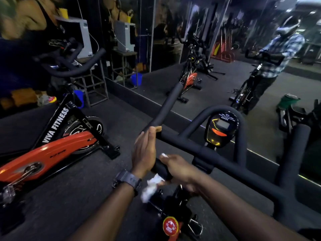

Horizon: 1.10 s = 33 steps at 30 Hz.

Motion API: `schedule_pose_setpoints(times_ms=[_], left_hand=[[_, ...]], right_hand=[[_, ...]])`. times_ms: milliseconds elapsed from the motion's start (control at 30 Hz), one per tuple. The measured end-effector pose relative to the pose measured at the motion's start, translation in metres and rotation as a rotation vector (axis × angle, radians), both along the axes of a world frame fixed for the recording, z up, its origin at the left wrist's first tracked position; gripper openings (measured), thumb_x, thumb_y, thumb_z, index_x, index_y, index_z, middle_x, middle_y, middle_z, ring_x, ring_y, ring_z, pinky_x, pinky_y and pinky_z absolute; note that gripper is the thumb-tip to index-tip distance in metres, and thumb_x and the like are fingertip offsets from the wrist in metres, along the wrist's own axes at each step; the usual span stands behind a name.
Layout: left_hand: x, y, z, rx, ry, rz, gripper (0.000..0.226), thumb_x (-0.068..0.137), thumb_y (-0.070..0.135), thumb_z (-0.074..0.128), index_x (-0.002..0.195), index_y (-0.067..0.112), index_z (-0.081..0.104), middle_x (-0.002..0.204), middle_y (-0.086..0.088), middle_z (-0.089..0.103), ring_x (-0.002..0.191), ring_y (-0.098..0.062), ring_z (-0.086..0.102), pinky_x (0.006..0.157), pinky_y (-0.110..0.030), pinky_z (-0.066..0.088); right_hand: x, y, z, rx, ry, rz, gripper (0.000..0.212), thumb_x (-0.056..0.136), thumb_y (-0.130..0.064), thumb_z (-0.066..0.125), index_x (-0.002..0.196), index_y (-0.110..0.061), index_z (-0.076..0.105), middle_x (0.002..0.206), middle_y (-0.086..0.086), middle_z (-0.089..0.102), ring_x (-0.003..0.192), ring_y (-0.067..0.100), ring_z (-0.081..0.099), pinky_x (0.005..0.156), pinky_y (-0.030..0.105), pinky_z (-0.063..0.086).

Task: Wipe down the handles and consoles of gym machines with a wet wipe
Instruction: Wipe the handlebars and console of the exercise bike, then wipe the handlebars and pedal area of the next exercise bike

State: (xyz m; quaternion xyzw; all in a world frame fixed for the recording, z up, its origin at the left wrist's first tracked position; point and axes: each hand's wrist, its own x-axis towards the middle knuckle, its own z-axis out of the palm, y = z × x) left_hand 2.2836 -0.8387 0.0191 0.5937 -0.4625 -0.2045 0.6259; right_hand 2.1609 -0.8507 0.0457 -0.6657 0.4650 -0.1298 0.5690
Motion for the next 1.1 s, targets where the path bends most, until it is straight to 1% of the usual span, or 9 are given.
schedule_pose_setpoints(times_ms=[100,167,333,433,533,700,833,967,1100], left_hand=[[-0.011,0.015,0.002,0.062,-0.238,-0.008,0.076,0.095,0.066,0.008,0.119,0.029,0.069,0.116,0.019,0.067,0.113,0.001,0.057,0.110,-0.023,0.033],[-0.016,0.024,0.002,0.083,-0.269,0.013,0.072,0.094,0.060,0.008,0.119,0.031,0.068,0.111,0.022,0.065,0.105,0.014,0.048,0.102,-0.007,0.025],[-0.032,0.043,0.002,0.065,-0.277,0.013,0.064,0.100,0.051,0.012,0.120,0.027,0.068,0.115,0.020,0.062,0.109,0.038,0.030,0.109,-0.006,0.011],[-0.040,0.047,0.005,0.116,-0.031,-0.028,0.062,0.096,0.069,0.013,0.106,0.044,0.069,0.113,0.026,0.065,0.123,0.015,0.045,0.122,-0.032,0.021],[-0.045,0.047,0.011,0.132,0.149,-0.019,0.070,0.084,0.089,0.022,0.107,0.045,0.071,0.110,0.008,0.074,0.116,-0.015,0.064,0.108,-0.052,0.043],[-0.067,0.079,0.056,-0.009,0.354,0.060,0.034,0.103,0.044,0.049,0.095,0.021,0.073,0.084,-0.003,0.073,0.077,-0.015,0.064,0.070,-0.034,0.050],[-0.064,0.137,0.080,-0.040,0.325,0.248,0.011,0.096,0.014,0.064,0.101,0.009,0.073,0.099,-0.015,0.075,0.091,-0.021,0.066,0.084,-0.039,0.050],[-0.065,0.234,0.090,-0.001,0.273,0.442,0.011,0.090,0.000,0.069,0.097,0.009,0.072,0.095,-0.011,0.075,0.092,-0.022,0.069,0.092,-0.040,0.053],[-0.079,0.344,0.084,0.086,0.226,0.539,0.012,0.091,0.001,0.068,0.102,0.001,0.073,0.099,-0.014,0.077,0.096,-0.026,0.073,0.088,-0.038,0.058]], right_hand=[[0.018,-0.008,0.001,-0.169,0.076,-0.039,0.035,0.101,-0.021,0.041,0.090,0.001,0.066,0.088,0.014,0.069,0.078,0.017,0.056,0.070,0.035,0.043],[0.012,-0.005,0.000,-0.244,0.059,-0.020,0.034,0.101,-0.019,0.042,0.078,-0.005,0.062,0.073,0.009,0.063,0.067,0.013,0.050,0.064,0.032,0.039],[-0.022,0.002,0.002,-0.417,0.129,0.071,0.037,0.098,-0.019,0.052,0.062,-0.017,0.050,0.059,0.000,0.049,0.054,0.008,0.040,0.055,0.030,0.033],[-0.029,0.004,0.009,-0.548,0.063,0.030,0.038,0.094,-0.021,0.059,0.058,-0.014,0.052,0.054,-0.005,0.050,0.052,0.004,0.040,0.053,0.028,0.034],[-0.033,0.008,0.033,-0.409,-0.242,-0.035,0.020,0.089,-0.009,0.062,0.077,-0.019,0.074,0.073,0.003,0.073,0.066,0.006,0.060,0.063,0.030,0.050],[-0.024,0.022,0.074,-0.296,-0.476,-0.032,0.023,0.086,-0.007,0.066,0.104,-0.018,0.075,0.090,0.001,0.075,0.075,0.007,0.066,0.067,0.023,0.052],[-0.016,0.055,0.092,-0.255,-0.646,0.089,0.050,0.080,0.005,0.069,0.121,-0.023,0.062,0.103,0.000,0.071,0.083,0.007,0.065,0.076,0.024,0.053],[-0.012,0.126,0.077,-0.148,-0.686,0.228,0.040,0.081,0.004,0.074,0.113,-0.010,0.054,0.095,0.007,0.073,0.075,0.008,0.071,0.060,0.028,0.056],[-0.004,0.211,0.047,-0.195,-0.585,0.439,0.014,0.076,-0.011,0.077,0.080,-0.019,0.067,0.081,0.004,0.073,0.077,0.022,0.069,0.072,0.043,0.057]])
